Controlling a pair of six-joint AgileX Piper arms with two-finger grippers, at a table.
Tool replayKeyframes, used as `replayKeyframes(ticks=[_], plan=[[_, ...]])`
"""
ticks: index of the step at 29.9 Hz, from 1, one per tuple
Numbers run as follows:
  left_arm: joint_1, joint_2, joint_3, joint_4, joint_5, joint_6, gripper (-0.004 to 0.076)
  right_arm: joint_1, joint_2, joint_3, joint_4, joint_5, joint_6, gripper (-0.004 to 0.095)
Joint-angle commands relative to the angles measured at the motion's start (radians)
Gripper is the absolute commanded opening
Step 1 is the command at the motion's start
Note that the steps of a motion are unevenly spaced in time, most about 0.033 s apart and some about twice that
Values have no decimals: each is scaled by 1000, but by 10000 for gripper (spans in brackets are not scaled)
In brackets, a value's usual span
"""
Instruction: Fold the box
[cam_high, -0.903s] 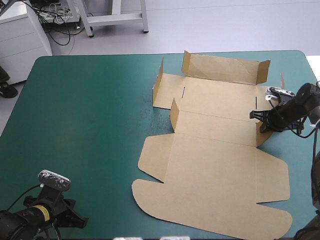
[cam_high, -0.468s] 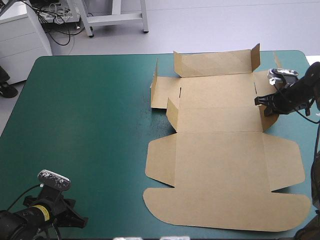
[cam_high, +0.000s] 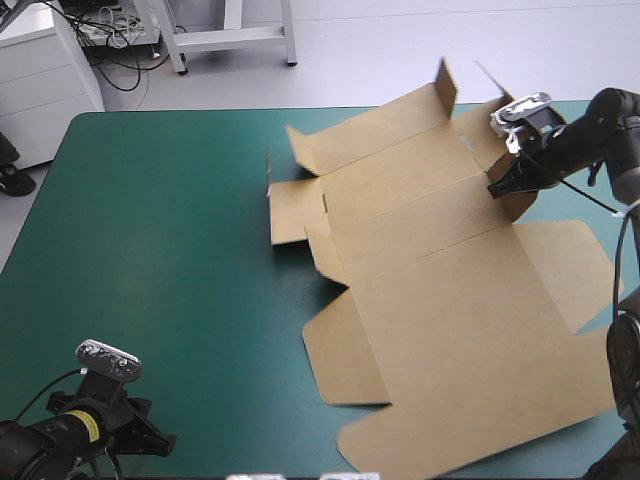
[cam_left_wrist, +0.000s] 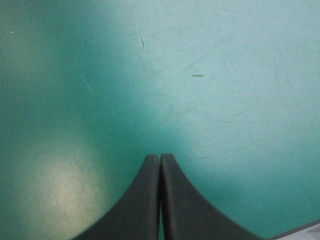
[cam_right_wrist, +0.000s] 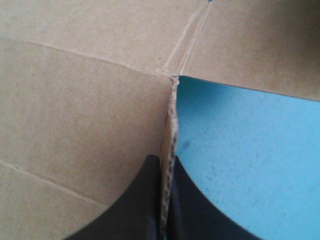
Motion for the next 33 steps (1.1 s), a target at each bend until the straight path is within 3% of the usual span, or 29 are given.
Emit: replayKeyframes(ticks=[1, 16, 24, 33], plan=[[-1, 4, -22, 4, -35, -8, -32, 51, -50, -53, 1, -24, -113, -23], [-1, 4, -22, 4, -35, -8, -32, 282, -47, -79, -16, -307, -446, -23], [-1, 4, -22, 4, -35, -8, -32, 397, -2, -79, -3, -381, -591, -23], [-1, 4, -22, 4, -35, -8, -32, 457, 83, -79, 136, -457, -700, -23]])
